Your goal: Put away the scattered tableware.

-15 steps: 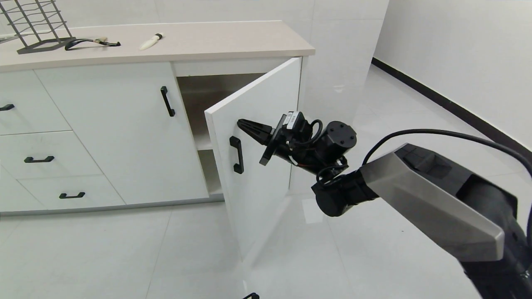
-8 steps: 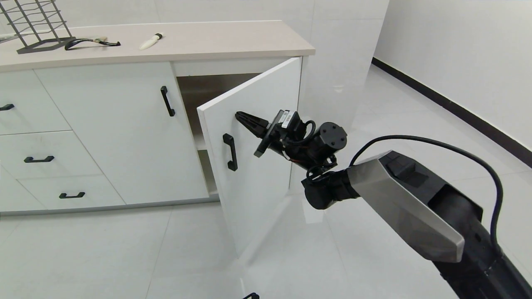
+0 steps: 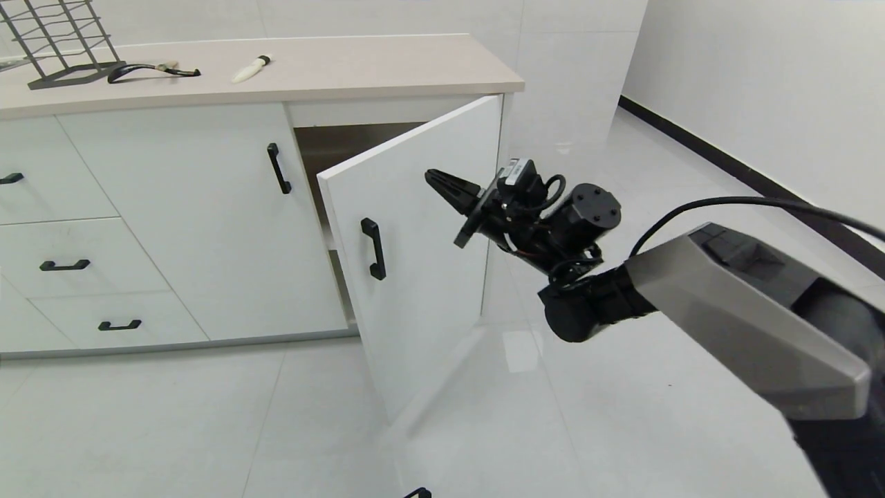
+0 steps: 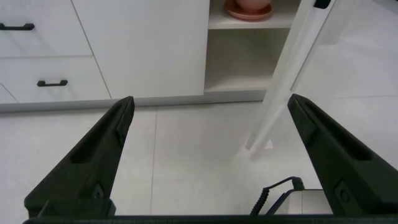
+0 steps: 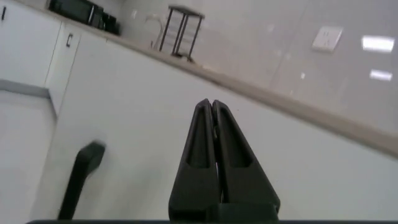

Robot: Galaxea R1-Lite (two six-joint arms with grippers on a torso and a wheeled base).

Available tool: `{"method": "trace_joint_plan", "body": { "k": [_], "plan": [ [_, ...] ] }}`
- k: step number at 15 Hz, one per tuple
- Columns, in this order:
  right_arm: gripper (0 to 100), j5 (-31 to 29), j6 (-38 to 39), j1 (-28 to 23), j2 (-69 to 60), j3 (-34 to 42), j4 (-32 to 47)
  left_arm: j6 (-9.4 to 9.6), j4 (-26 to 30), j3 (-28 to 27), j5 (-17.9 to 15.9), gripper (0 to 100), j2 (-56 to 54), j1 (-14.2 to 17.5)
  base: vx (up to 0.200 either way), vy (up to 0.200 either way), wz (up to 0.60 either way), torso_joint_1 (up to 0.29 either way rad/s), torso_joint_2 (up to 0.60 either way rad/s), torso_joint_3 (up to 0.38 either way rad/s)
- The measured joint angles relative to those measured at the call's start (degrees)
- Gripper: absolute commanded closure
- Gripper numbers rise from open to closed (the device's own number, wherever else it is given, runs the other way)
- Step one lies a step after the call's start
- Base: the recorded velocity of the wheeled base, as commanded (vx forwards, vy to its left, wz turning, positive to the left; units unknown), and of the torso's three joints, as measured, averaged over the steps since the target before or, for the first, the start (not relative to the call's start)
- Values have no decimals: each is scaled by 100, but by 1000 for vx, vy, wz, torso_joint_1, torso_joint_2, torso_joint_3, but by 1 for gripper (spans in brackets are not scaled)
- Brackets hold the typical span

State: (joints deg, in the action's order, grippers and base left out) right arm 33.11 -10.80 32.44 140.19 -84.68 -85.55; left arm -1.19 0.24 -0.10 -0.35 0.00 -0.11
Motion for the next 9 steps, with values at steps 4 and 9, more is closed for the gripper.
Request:
{"method": "trace_joint_plan", "body": {
  "k": [4, 9],
  "plan": [
    [100, 37, -20, -321, -2325, 3744, -33, 7, 2, 0, 2, 0, 0, 1, 0, 0, 0, 0, 0, 0],
    [100, 41, -50, -1263, -6150, 7024, 101, 35, 2, 0, -7, 0, 0, 1, 0, 0, 0, 0, 0, 0]
  ]
}}
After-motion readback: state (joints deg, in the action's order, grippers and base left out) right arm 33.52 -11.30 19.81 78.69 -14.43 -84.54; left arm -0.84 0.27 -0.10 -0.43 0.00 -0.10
